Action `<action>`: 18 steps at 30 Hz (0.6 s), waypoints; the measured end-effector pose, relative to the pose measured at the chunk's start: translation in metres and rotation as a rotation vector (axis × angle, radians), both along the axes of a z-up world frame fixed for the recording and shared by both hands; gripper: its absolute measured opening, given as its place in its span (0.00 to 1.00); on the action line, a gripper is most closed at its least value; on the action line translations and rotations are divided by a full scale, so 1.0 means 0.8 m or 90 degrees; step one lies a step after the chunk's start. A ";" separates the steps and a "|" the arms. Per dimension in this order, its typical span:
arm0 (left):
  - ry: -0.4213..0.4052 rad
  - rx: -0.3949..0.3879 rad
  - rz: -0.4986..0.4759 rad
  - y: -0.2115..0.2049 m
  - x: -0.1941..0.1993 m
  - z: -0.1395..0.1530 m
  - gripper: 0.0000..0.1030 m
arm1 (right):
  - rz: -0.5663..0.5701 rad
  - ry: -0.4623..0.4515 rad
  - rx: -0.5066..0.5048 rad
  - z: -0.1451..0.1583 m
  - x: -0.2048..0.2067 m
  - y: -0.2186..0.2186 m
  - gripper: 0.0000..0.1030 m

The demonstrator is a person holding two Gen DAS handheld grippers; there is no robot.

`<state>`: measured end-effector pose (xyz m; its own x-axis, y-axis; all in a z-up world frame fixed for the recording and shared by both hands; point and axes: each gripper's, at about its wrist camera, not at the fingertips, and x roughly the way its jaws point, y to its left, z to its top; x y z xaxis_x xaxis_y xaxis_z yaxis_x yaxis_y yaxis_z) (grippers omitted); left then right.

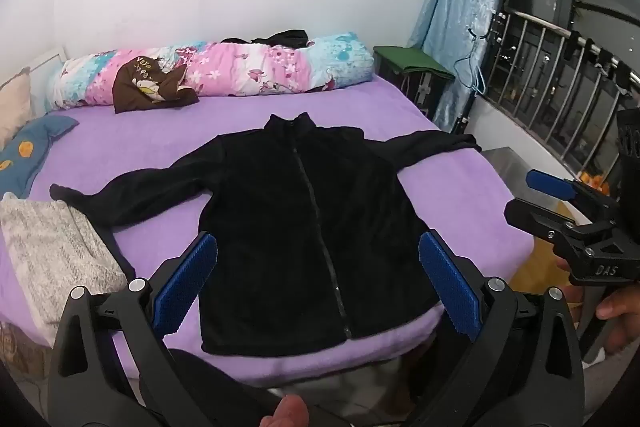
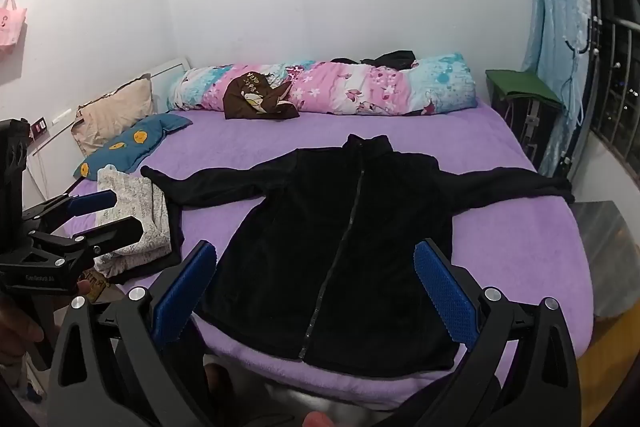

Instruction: Fold large clothes

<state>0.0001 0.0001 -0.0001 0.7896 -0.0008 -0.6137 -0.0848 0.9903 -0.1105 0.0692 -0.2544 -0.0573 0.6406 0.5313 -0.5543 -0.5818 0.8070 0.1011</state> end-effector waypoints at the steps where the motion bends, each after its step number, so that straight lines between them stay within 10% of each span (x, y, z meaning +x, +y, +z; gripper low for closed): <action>1: -0.001 0.001 0.002 0.000 0.000 0.000 0.94 | -0.001 0.000 -0.001 0.000 0.001 -0.001 0.94; 18: -0.010 -0.004 0.008 0.003 -0.004 0.002 0.94 | 0.004 -0.008 -0.008 0.000 -0.001 0.003 0.94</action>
<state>-0.0034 0.0024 0.0016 0.7986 0.0057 -0.6018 -0.0959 0.9884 -0.1178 0.0685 -0.2523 -0.0571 0.6445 0.5287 -0.5523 -0.5881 0.8044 0.0839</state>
